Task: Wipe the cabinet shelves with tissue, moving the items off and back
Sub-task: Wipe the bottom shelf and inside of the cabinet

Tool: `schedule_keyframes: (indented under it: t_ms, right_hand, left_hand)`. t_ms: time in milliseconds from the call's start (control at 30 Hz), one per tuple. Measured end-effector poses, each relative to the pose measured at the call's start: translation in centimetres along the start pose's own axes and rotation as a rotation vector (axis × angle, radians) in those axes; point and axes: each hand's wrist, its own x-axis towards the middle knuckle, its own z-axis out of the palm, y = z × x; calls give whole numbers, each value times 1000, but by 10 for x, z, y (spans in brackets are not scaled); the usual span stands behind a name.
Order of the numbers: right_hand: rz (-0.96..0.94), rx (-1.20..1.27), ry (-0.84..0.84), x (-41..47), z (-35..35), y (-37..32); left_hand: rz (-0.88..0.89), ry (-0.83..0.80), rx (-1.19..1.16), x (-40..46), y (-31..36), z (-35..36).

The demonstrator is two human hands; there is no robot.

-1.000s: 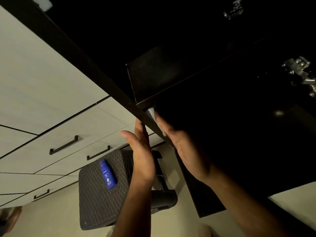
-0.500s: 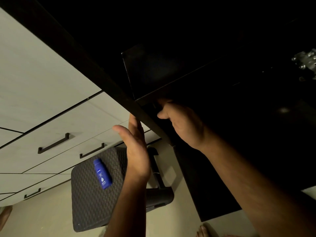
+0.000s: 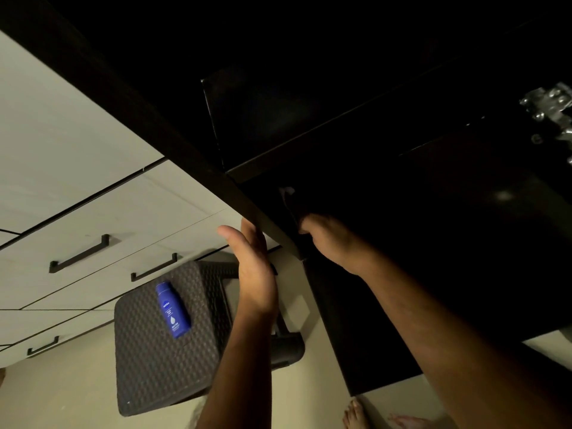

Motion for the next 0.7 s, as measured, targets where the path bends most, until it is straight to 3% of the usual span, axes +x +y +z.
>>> schedule_keyframes:
  t_ms: [200, 333, 567, 700]
  right_hand:
    - [34, -369, -54, 1, -5, -6]
    - [-67, -447, 12, -7, 5, 12]
    - [-175, -249, 170, -19, 5, 29]
    - [-315, -514, 240, -34, -16, 34]
  left_hand:
    - [-60, 48, 43, -15, -15, 0]
    - [-107, 86, 25, -36, -19, 9]
    - [-175, 140, -111, -72, -28, 30]
    - [-200, 163, -116, -90, -30, 39]
